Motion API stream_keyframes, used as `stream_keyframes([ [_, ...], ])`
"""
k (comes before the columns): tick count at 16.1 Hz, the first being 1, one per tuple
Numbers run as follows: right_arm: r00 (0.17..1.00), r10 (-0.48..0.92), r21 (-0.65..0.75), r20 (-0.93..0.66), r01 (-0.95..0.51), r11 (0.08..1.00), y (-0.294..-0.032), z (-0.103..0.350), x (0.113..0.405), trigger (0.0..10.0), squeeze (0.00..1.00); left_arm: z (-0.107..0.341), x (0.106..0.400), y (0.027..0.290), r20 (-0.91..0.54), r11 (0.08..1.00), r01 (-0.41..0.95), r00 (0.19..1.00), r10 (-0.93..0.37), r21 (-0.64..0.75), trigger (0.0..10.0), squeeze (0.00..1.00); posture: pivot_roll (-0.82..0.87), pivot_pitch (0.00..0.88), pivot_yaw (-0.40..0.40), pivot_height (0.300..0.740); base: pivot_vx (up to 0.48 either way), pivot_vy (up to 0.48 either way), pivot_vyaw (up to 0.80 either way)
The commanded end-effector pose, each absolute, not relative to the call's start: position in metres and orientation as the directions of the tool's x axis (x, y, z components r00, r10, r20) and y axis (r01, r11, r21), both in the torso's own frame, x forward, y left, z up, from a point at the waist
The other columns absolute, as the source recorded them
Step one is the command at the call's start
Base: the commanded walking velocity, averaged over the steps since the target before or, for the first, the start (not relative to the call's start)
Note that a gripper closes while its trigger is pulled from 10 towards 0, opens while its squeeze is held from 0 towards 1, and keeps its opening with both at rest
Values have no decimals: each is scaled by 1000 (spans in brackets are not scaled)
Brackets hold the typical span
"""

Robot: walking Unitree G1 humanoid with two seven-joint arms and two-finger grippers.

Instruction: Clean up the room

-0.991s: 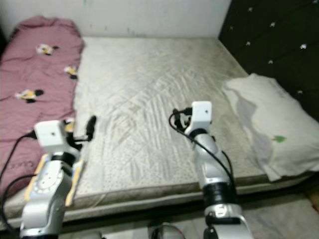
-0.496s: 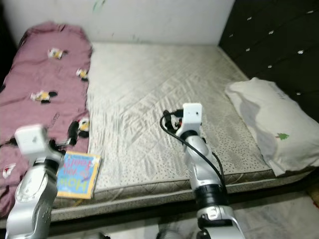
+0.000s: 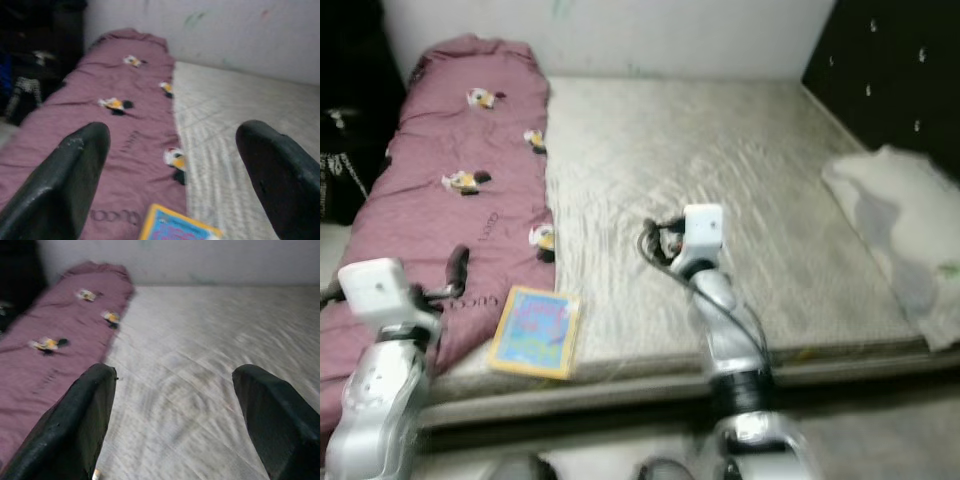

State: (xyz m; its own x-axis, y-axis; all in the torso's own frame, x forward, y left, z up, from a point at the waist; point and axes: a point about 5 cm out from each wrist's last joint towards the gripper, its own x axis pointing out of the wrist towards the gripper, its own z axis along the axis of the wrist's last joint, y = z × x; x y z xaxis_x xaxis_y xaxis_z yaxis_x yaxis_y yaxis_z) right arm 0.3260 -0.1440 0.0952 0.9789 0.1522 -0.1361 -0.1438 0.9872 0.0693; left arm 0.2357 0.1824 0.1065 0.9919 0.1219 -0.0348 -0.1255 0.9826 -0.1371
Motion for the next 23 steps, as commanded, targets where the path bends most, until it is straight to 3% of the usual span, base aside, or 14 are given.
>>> stream_keyframes([
  [1, 980, 157, 77, -119, -148, 986, -140, 100, 328, 10000, 0, 107, 234, 191, -29, 982, -162, 987, 160, -97, 10000, 0, 13, 0, -56, 740, 0, 240, 0],
  [5, 980, 156, 78, -120, -148, 986, -140, 99, 328, 10000, 0, 103, 226, 195, -50, 980, -181, 983, 177, -80, 10000, 0, 19, 0, -56, 740, 0, 0, 0],
  [14, 980, 161, 75, -116, -153, 985, -138, 101, 330, 10000, 0, 107, 233, 194, -28, 981, -170, 985, 168, -89, 10000, 0, 19, 0, -58, 740, 0, 474, 0],
  [20, 984, 155, 84, -93, -147, 986, -136, 109, 335, 10000, 0, 125, 239, 196, 24, 980, -197, 980, 198, -38, 10000, 0, 39, 0, -57, 740, 0, 0, 0],
  [23, 984, 146, 90, -104, -137, 986, -139, 104, 329, 10000, 0, 113, 230, 200, -23, 975, -216, 976, 215, -53, 10000, 0, 20, 0, -46, 740, 0, 0, -373],
])
